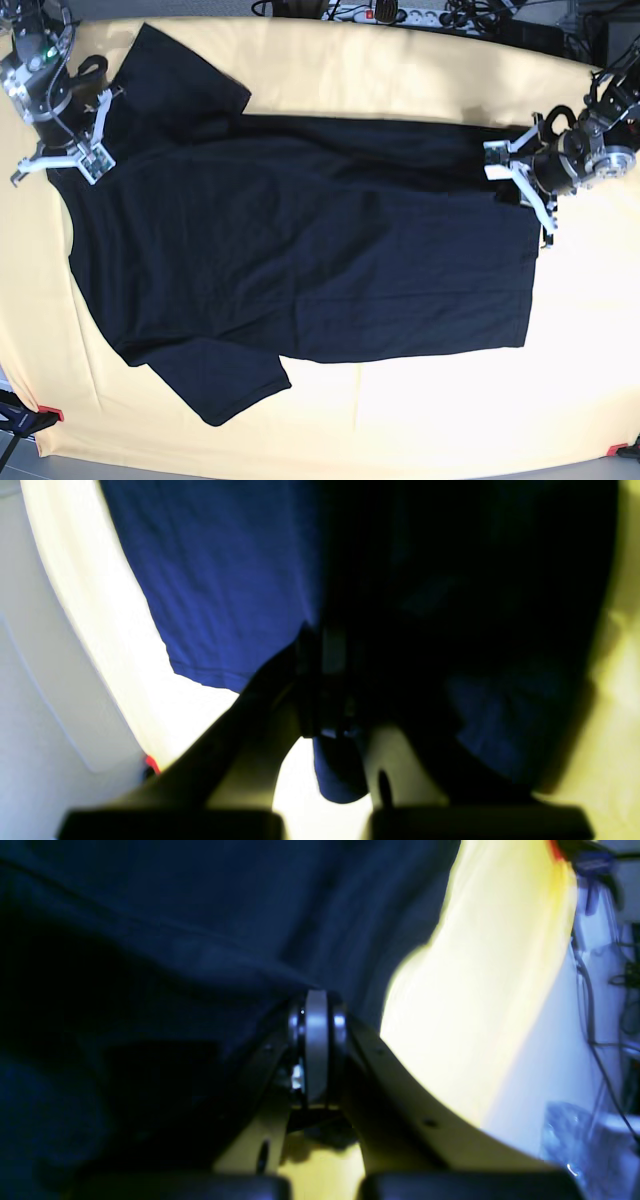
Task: Fold the T-shirt properly
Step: 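Regrasp the shirt side edge with both grippers, lifting the fabric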
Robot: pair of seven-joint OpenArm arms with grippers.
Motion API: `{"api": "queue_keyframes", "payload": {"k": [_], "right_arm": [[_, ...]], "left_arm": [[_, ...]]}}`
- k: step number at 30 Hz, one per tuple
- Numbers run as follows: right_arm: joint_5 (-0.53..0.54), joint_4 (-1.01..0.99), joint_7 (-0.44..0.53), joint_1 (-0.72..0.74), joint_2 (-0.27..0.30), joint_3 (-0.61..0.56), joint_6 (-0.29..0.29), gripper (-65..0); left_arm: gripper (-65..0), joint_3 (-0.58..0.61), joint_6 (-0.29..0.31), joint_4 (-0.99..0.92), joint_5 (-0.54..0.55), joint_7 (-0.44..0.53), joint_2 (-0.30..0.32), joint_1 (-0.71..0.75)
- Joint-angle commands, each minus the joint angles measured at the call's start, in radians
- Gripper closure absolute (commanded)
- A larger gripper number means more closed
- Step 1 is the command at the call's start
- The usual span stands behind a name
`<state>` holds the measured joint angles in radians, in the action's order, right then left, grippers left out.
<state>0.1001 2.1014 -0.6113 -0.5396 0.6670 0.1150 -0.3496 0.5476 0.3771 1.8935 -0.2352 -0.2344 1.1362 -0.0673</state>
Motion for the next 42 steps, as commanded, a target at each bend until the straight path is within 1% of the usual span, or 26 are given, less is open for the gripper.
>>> {"api": "queue_keyframes", "payload": {"k": [1,4,7,14,17,20,24,26,27,28,29,30,31,32,36,39,40,42], "right_arm": [[0.009,-0.006,0.018,0.031,0.018,0.01,-0.003,0.0],[0.073,-0.06,0.018,0.104,0.018,0.01,-0.041,0.0],[0.118,-0.095,0.018,0.165,0.018,0.009,-0.071,0.0],[0.154,-0.198,0.013,0.245,0.018,0.009,-0.059,0.0],[0.185,-0.222,0.014,0.251,0.017,0.009,-0.082,0.0],[0.192,-0.221,0.018,0.251,0.015,0.009,-0.097,0.0],[0.192,-0.221,0.018,0.251,0.014,0.009,-0.093,0.0],[0.192,-0.221,0.017,0.256,0.015,0.01,-0.066,-0.1],[0.192,-0.219,0.013,0.258,0.016,0.01,-0.042,-10.4],[0.193,-0.217,0.002,0.262,0.018,0.01,-0.03,-22.4],[0.201,-0.217,-0.021,0.269,0.018,0.01,-0.041,-33.9],[0.23,-0.217,-0.048,0.275,0.018,0.01,-0.059,-41.6],[0.273,-0.217,-0.076,0.28,0.018,0.01,-0.088,-43.6],[0.321,-0.217,-0.102,0.283,0.017,0.01,-0.127,-43.5],[0.47,-0.208,-0.165,0.282,0.017,0.01,-0.241,-43.5],[0.629,-0.169,-0.257,0.282,0.017,0.01,-0.333,-43.4],[0.694,-0.153,-0.294,0.281,0.017,0.01,-0.349,-43.4],[0.804,-0.121,-0.349,0.266,0.017,0.01,-0.349,-43.4]], "left_arm": [[0.0,-0.012,-0.016,-0.008,0.018,0.003,0.015,-0.032],[0.0,-0.012,-0.016,-0.048,0.065,0.003,-0.013,-0.069],[0.0,-0.012,-0.016,-0.072,0.081,0.003,-0.034,-0.095],[0.0,-0.012,-0.016,-0.101,0.084,0.002,-0.037,-0.096],[0.0,-0.012,-0.016,-0.102,0.108,0.002,-0.039,-0.094],[0.0,-0.012,-0.016,-0.102,0.121,0.002,-0.045,-0.094],[0.0,-0.012,-0.015,-0.103,0.121,-0.006,-0.067,-0.094],[0.0,-0.012,-0.029,-0.102,0.113,-0.005,-0.073,-0.094],[-9.0,-0.012,-0.049,-0.102,0.113,-0.006,-0.072,-0.096],[-19.9,-0.012,-0.073,-0.102,0.114,-0.017,-0.072,-0.097],[-30.4,-0.012,-0.094,-0.102,0.119,-0.042,-0.072,-0.097],[-39.4,-0.012,-0.106,-0.102,0.143,-0.058,-0.072,-0.097],[-44.8,-0.012,-0.106,-0.102,0.179,-0.069,-0.072,-0.096],[-46.7,-0.012,-0.103,-0.102,0.21,-0.086,-0.073,-0.095],[-46.6,-0.012,-0.069,-0.102,0.237,-0.117,-0.072,-0.093],[-46.6,-0.012,-0.054,-0.102,0.244,-0.122,-0.072,-0.093],[-46.6,-0.012,-0.055,-0.102,0.251,-0.122,-0.072,-0.093],[-46.6,-0.012,-0.055,-0.102,0.252,-0.122,-0.072,-0.093]]}}
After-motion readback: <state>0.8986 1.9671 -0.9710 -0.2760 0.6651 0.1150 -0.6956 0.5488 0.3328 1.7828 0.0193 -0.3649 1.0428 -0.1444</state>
